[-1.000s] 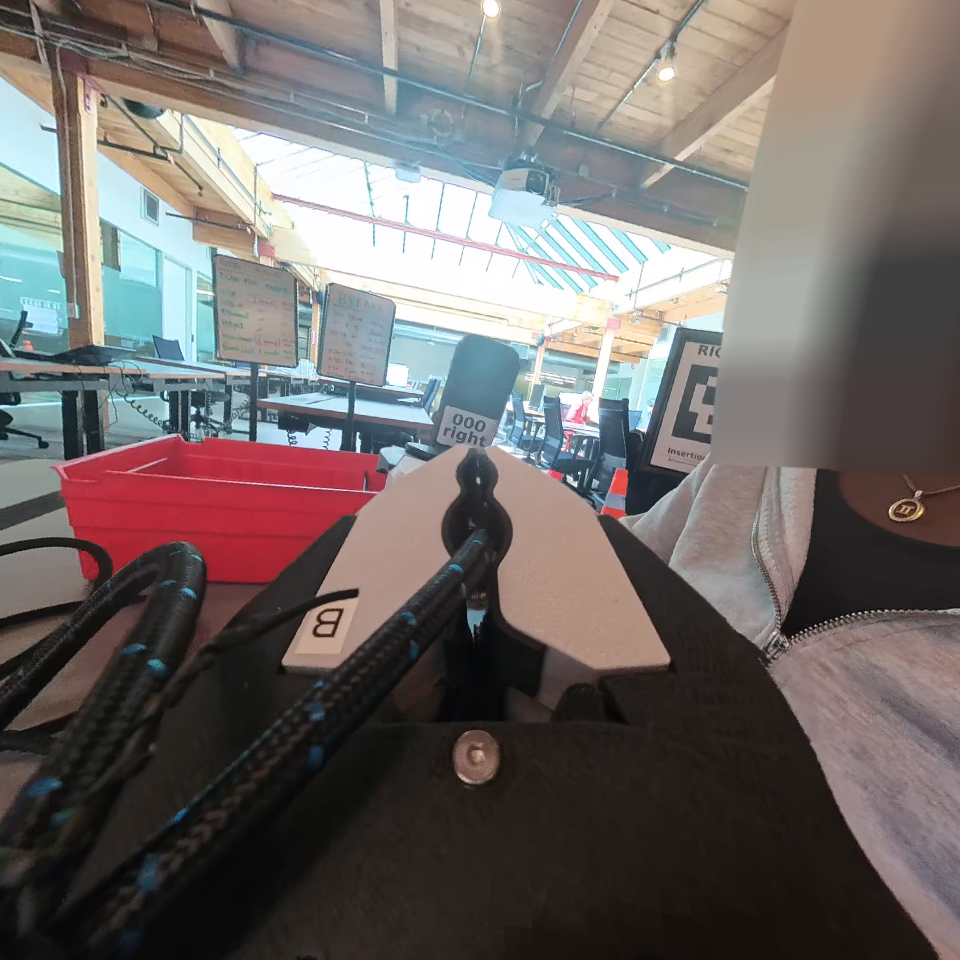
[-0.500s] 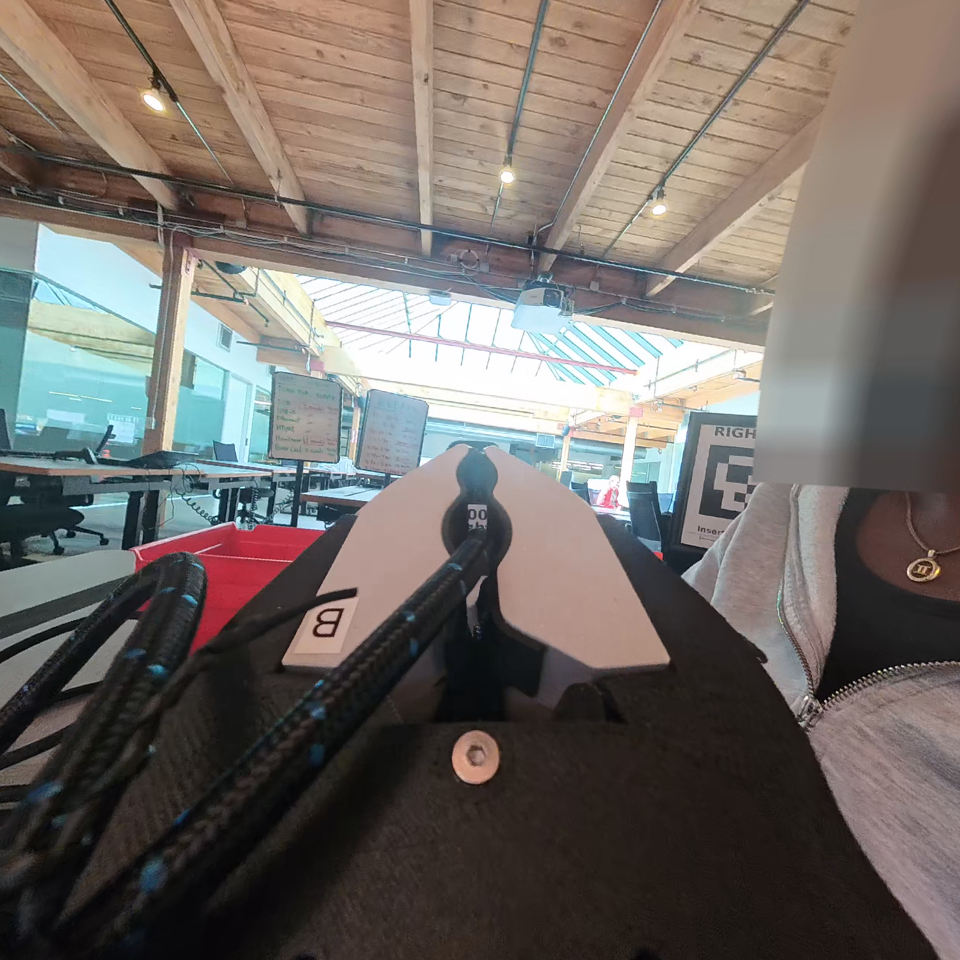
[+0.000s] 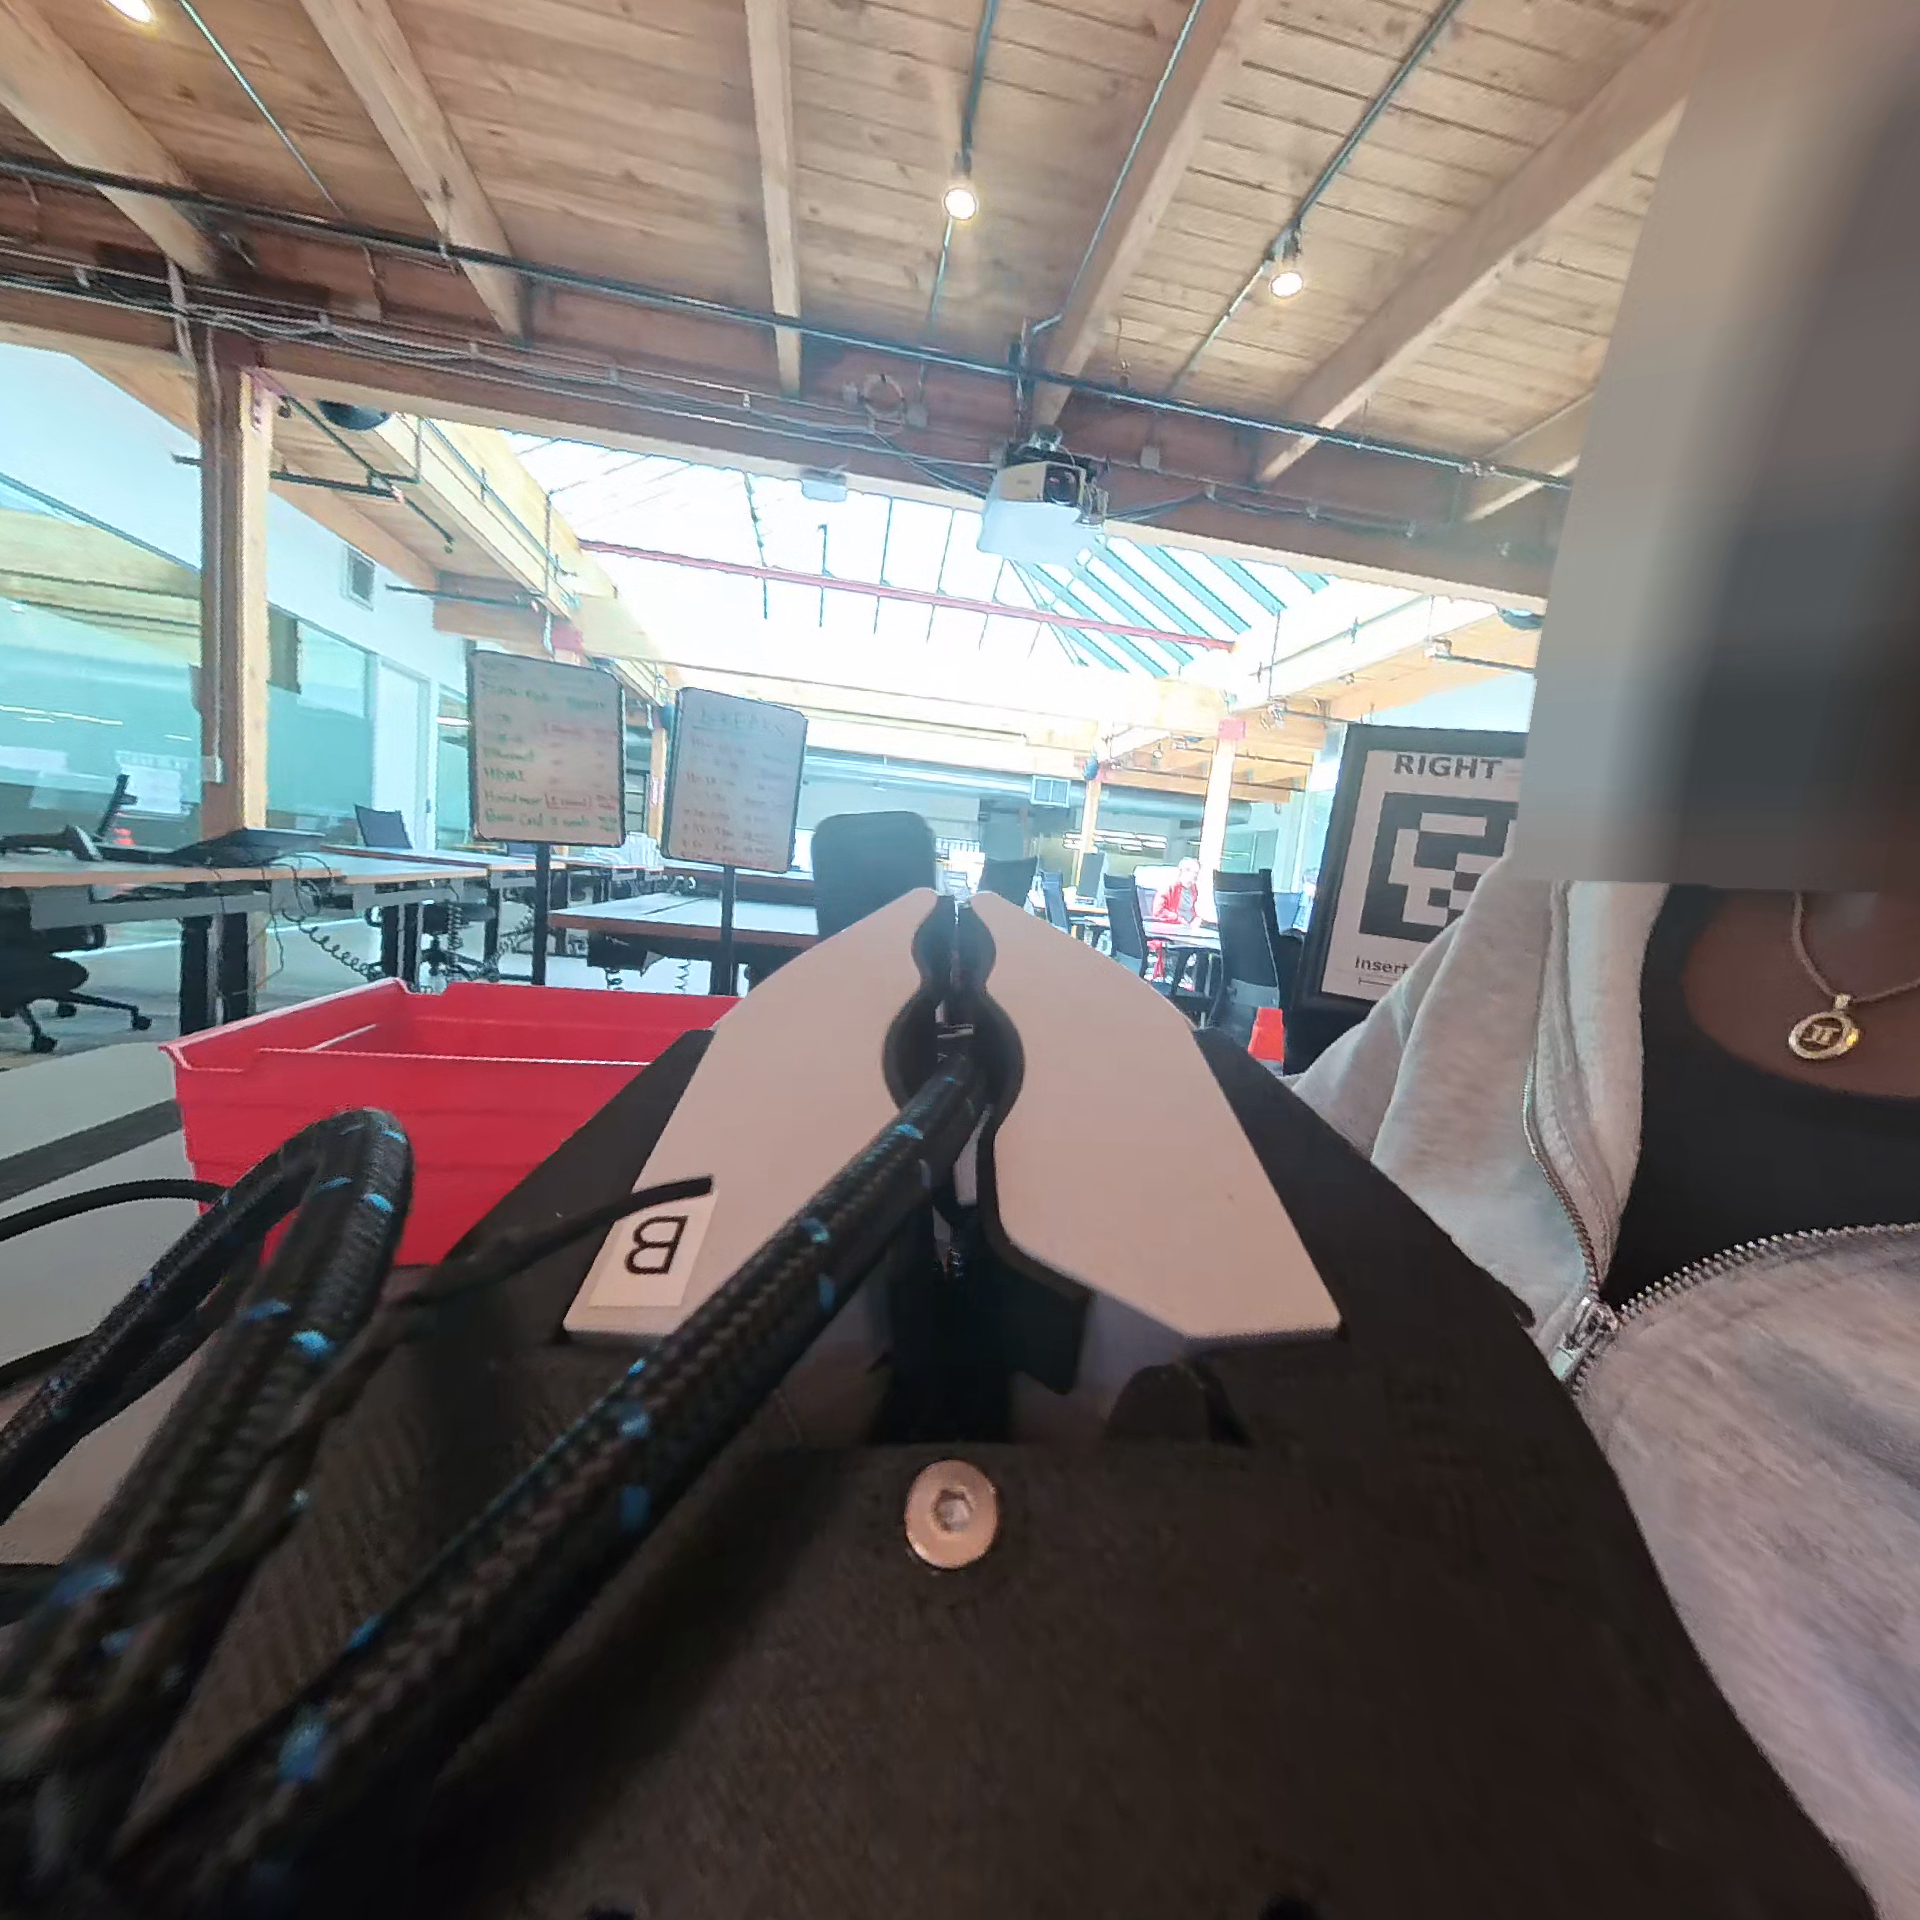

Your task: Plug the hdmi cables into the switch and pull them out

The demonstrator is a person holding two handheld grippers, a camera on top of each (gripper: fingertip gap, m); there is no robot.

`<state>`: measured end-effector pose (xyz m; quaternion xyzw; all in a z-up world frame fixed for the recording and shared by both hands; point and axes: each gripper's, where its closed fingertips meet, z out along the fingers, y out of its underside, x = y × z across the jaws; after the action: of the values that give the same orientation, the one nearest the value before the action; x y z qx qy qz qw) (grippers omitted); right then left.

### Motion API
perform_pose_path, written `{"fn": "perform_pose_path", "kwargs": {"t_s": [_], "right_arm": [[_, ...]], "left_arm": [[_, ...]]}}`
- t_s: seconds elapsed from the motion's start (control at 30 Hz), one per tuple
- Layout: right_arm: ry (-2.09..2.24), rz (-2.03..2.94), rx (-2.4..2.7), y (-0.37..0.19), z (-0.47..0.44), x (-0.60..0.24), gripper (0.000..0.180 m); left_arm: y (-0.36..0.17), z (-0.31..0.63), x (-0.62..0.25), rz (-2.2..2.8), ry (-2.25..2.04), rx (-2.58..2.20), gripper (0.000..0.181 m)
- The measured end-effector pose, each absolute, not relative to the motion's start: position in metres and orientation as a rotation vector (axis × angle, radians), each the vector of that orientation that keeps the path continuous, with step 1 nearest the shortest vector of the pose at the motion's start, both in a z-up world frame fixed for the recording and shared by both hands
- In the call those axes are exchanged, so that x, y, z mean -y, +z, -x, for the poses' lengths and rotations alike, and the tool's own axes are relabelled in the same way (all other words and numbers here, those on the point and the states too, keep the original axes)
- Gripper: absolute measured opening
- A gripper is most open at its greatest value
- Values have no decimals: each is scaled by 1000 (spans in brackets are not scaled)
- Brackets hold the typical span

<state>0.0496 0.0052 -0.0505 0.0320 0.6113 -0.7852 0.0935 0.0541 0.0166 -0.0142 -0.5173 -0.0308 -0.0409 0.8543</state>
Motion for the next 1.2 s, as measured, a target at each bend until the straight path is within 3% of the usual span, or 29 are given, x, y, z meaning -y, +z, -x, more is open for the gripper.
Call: {"fn": "perform_pose_path", "kwargs": {"t_s": [0.57,0.87,1.2], "right_arm": [[-2316,17,-1909,-54,-55,-6,21],[-2364,118,-2027,-47,-53,-18,21],[-2354,119,-2090,-50,-50,-18,21]], "left_arm": [[-16,-60,-20,1106,-114,43,0],[-39,-50,-28,1345,62,74,29],[-43,-51,-28,1374,47,68,20]]}}
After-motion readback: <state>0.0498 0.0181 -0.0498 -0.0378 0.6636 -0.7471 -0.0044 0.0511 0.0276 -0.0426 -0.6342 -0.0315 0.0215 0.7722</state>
